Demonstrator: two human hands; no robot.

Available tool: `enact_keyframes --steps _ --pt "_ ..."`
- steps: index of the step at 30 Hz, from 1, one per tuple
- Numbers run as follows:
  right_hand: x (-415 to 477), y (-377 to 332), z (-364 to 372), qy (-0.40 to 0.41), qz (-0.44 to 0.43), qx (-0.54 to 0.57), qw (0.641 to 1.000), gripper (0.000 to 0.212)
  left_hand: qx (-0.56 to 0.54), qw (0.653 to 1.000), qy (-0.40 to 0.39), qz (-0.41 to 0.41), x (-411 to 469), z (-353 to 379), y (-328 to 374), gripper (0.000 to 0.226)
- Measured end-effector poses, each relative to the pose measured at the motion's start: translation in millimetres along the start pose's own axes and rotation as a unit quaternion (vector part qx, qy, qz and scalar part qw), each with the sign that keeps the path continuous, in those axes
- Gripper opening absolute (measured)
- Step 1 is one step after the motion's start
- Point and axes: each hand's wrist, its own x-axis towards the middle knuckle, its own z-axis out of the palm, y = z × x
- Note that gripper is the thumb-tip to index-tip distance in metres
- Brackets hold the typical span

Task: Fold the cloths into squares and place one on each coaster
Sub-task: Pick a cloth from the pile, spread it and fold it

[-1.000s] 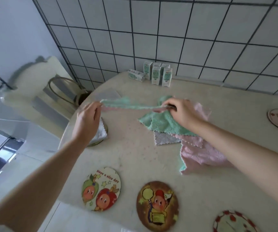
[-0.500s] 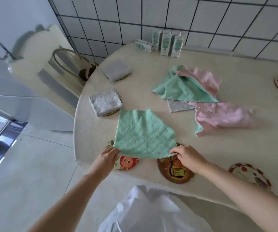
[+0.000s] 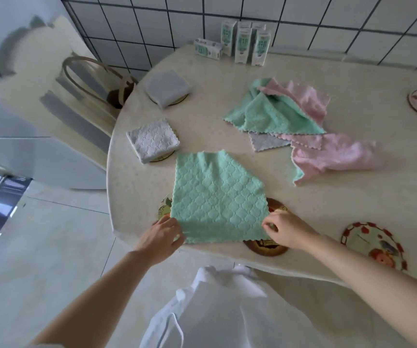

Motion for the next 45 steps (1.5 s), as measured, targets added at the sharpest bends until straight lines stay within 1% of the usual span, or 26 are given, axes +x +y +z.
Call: enact_keyframes --steps 1,2,4,7,9,10,12,15,17,19,21,22,23,25,26,27,28,30,31,32,34,36,38,39,41,45 --pt "7 -1 -6 0.008 0.014 0.016 1.0 0.021 -0.001 1.0 0.0 -0.007 9 0 1 0.033" --pt "16 -3 -13 0.022 0.026 0.034 0.999 0.02 -0.012 1.0 0.001 -0.018 20 -3 3 0.036" --pt "37 -4 -28 0.058 0.057 0.071 0.994 0.015 -0.043 0.998 -0.008 -0.051 47 -11 13 0.032" --pt "76 -1 -45 0.099 0.097 0.094 0.986 0.018 -0.119 0.988 -0.015 -0.094 96 -24 34 0.025" --pt "102 1 -52 0.102 0.112 0.092 0.984 0.02 -0.19 0.969 -0.038 -0.152 129 -32 47 0.024" --pt "113 2 -53 0.098 0.116 0.096 0.984 0.022 -0.231 0.954 -0.054 -0.186 144 -33 52 0.023" --pt "134 1 -53 0.081 0.115 0.104 0.984 0.025 -0.313 0.913 -0.074 -0.25 171 -33 57 0.024" --pt "154 -1 -50 0.063 0.12 0.102 0.985 0.026 -0.414 0.841 -0.077 -0.34 199 -29 58 0.026" --pt "159 -3 -48 0.06 0.123 0.116 0.984 0.023 -0.471 0.792 -0.063 -0.384 210 -27 57 0.028" --pt "157 -5 -47 0.067 0.103 0.14 0.983 0.019 -0.527 0.735 -0.031 -0.425 216 -28 57 0.029" --pt "148 -10 -43 0.083 0.046 0.136 0.986 0.021 -0.576 0.672 -0.012 -0.465 220 -29 55 0.034" --pt "140 -15 -42 0.09 0.007 0.125 0.988 0.024 -0.597 0.643 -0.01 -0.479 220 -29 53 0.041" --pt "132 -19 -40 0.095 -0.034 0.105 0.989 0.027 -0.615 0.619 -0.007 -0.489 220 -29 50 0.049" --pt "120 -25 -34 0.091 -0.105 0.04 0.99 0.03 -0.636 0.587 -0.001 -0.501 218 -30 45 0.059" --pt "115 -27 -31 0.081 -0.124 0.015 0.989 0.03 -0.639 0.579 0.007 -0.506 216 -29 42 0.056" --pt "113 -27 -28 0.07 -0.129 0.014 0.989 0.028 -0.634 0.579 0.015 -0.512 212 -29 41 0.047" --pt "111 -28 -29 0.06 -0.119 0.039 0.99 0.026 -0.625 0.585 0.02 -0.516 209 -28 39 0.033" --pt "113 -29 -33 0.052 -0.062 0.127 0.989 0.023 -0.617 0.592 0.024 -0.518 201 -26 37 0.013" --pt "117 -29 -36 0.06 -0.028 0.161 0.985 0.022 -0.622 0.587 0.025 -0.518 197 -26 36 0.01" --pt "122 -30 -39 0.071 0.006 0.185 0.98 0.024 -0.631 0.578 0.025 -0.517 194 -25 35 0.011" --pt "134 -30 -42 0.079 0.053 0.218 0.971 0.04 -0.648 0.565 0.019 -0.51 189 -23 34 0.014" --pt "144 -31 -44 0.037 0.083 0.25 0.964 0.055 -0.659 0.56 0.015 -0.501 186 -24 35 0.009" --pt "151 -34 -46 -0.015 0.099 0.279 0.955 0.06 -0.666 0.557 0.019 -0.496 184 -25 37 0.008" --pt "153 -36 -46 -0.035 0.099 0.284 0.953 0.06 -0.668 0.557 0.021 -0.494 183 -25 37 0.009" --pt "155 -40 -47 -0.049 0.088 0.281 0.954 0.053 -0.671 0.556 0.023 -0.49 181 -25 36 0.012" --pt "152 -45 -46 -0.018 0.049 0.214 0.976 0.029 -0.67 0.559 0.021 -0.487 178 -25 33 0.015"
